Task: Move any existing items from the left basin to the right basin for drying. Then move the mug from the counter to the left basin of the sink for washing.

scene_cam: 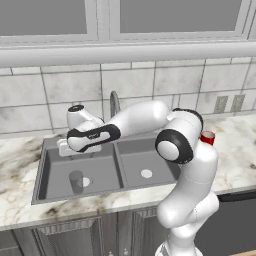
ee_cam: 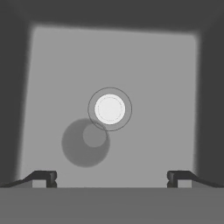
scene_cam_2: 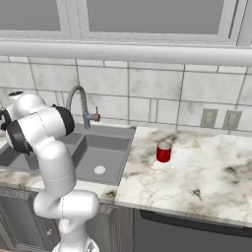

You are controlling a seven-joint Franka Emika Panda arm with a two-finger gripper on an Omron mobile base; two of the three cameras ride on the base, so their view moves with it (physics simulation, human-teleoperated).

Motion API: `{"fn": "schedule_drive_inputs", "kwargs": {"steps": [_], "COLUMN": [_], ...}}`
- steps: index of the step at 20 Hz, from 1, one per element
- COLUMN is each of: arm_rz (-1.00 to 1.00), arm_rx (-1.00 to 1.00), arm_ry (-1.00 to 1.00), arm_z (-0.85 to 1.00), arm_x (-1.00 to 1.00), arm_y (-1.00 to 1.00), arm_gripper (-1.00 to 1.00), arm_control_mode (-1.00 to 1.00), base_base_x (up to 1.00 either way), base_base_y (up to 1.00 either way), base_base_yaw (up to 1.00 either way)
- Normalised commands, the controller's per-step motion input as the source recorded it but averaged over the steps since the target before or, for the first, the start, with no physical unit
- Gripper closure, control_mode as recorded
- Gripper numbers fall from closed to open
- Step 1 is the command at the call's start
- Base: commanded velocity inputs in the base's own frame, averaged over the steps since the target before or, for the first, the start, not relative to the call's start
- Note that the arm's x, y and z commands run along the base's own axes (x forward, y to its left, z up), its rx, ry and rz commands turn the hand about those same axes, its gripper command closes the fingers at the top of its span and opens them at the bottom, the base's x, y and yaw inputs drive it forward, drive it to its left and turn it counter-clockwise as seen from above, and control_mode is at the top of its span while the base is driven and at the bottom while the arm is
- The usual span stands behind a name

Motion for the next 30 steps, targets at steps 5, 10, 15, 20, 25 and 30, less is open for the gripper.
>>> {"fn": "schedule_drive_inputs", "kwargs": {"steps": [5, 10, 15, 20, 25, 30], "arm_rz": [0.00, 0.00, 0.00, 0.00, 0.00, 0.00], "arm_rx": [0.00, -0.02, 0.00, 0.00, 0.00, 0.00], "arm_ry": [0.00, 0.00, 0.00, 0.00, 0.00, 0.00], "arm_z": [-0.02, -0.14, -0.35, -0.25, -0.27, -0.23], "arm_x": [0.00, -0.01, -0.01, 0.00, 0.00, 0.00], "arm_y": [0.00, 0.02, 0.00, 0.00, 0.00, 0.00], "arm_gripper": [-1.00, -1.00, -1.00, -1.00, -1.00, -1.00], "arm_control_mode": [-1.00, -1.00, -1.00, -1.00, -1.00, -1.00], "base_base_x": [0.00, 0.00, 0.00, 0.00, 0.00, 0.00], "base_base_y": [0.00, 0.00, 0.00, 0.00, 0.00, 0.00], "base_base_yaw": [0.00, 0.00, 0.00, 0.00, 0.00, 0.00]}}
